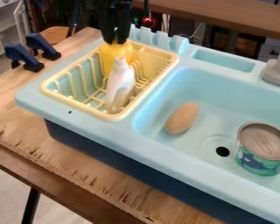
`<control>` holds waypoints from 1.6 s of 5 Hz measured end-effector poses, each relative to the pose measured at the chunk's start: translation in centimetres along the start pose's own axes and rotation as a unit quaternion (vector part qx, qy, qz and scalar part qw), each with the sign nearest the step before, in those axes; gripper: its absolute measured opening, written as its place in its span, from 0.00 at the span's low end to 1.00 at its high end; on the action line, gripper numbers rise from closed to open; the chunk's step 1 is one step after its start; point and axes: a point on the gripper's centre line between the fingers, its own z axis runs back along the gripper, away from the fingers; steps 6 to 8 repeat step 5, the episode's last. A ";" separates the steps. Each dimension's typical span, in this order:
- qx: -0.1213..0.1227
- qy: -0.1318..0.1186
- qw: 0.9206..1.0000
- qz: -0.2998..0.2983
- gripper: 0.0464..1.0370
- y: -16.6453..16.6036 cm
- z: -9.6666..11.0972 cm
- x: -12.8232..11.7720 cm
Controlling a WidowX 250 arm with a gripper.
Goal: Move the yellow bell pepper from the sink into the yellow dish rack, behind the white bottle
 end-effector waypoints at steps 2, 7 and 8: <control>0.012 -0.001 1.000 -0.019 0.95 -1.4 2.4 -0.4; 0.060 0.086 0.970 -0.219 0.97 -7.8 7.3 -5.6; 0.060 0.086 0.970 -0.219 0.97 -7.8 7.3 -5.6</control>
